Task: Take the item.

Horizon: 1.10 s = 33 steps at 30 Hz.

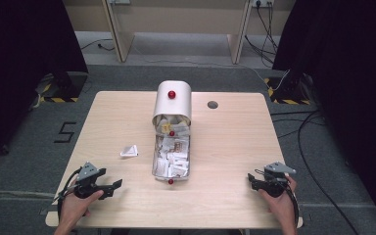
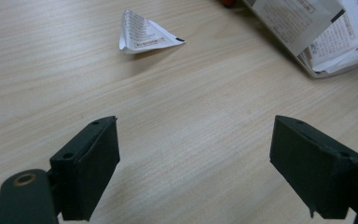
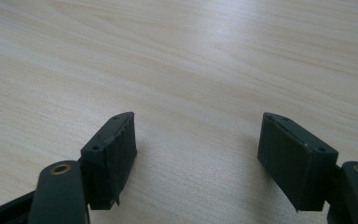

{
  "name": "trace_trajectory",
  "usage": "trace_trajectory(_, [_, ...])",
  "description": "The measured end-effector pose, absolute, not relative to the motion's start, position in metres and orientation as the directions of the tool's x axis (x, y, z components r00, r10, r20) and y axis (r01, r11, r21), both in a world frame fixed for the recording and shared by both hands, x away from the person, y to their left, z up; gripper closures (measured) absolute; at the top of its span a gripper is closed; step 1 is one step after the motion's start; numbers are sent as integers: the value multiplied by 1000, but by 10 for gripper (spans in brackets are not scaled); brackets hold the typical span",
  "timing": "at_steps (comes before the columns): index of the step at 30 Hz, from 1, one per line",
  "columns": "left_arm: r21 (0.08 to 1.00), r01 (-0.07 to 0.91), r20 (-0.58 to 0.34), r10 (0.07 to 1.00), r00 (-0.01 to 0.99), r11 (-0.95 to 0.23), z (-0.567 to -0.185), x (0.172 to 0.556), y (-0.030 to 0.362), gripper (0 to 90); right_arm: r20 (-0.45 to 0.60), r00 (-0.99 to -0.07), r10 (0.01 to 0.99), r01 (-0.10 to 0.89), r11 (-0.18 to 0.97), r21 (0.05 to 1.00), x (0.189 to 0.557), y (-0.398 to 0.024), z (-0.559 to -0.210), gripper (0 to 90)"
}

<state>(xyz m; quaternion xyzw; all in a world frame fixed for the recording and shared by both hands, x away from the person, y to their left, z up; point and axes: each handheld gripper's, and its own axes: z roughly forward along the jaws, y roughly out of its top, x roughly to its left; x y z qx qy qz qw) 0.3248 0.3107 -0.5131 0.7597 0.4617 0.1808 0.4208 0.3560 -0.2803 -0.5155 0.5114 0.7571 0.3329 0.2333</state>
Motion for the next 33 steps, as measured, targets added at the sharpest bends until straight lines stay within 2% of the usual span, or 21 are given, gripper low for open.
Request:
trace_trajectory(25, [816, 521, -53, 866, 497, -250, -523, 297, 324, 162, -13, -368, 930, 619, 255, 743, 356, -280, -516, 286])
trace_trajectory(33, [814, 533, -66, 877, 477, -229, -523, 292, 331, 155, -13, -368, 930, 619, 255, 743, 356, -280, -516, 286])
